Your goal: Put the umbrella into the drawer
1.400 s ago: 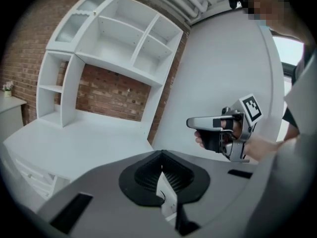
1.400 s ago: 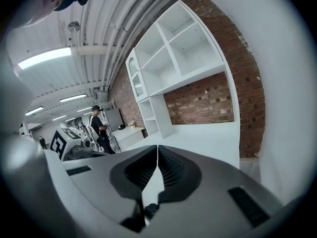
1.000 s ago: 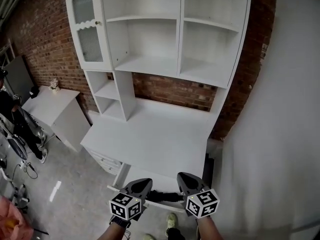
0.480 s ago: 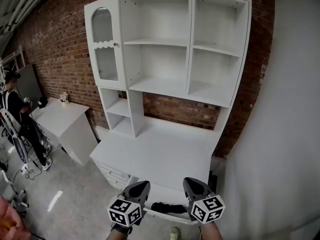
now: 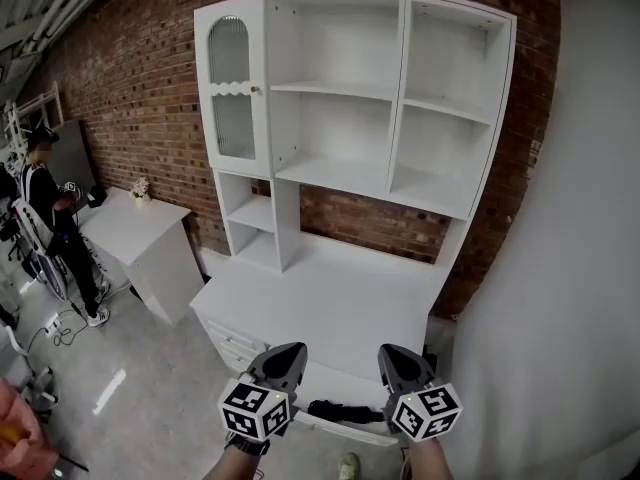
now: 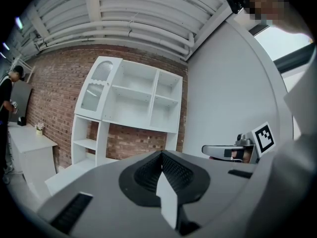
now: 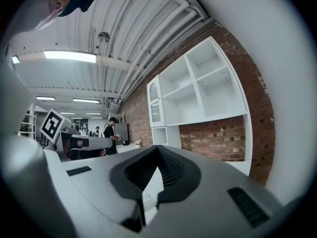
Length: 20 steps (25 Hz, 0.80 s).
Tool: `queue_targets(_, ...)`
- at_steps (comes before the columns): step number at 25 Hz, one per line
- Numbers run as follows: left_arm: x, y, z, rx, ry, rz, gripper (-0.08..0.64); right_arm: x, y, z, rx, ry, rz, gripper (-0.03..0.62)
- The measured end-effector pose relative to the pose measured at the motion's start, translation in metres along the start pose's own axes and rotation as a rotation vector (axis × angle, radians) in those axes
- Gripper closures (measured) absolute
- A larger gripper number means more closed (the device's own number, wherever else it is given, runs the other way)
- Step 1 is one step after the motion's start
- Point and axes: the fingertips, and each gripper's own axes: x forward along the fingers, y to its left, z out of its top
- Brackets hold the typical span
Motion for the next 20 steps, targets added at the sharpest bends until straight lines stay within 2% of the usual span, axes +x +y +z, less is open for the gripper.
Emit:
queue_targets(12, -0.016, -0.004, 0.007, 0.010, -0.011, 0.009, 0.554, -0.014, 0.012, 0.011, 0.000, -0.029, 0.005, 0.588)
queue_targets(20, -0.015, -0.004, 0.014, 0.028, -0.027, 0.024, 0.554, -0.018, 0.001, 0.015, -0.014, -0.042, -0.021, 0.589)
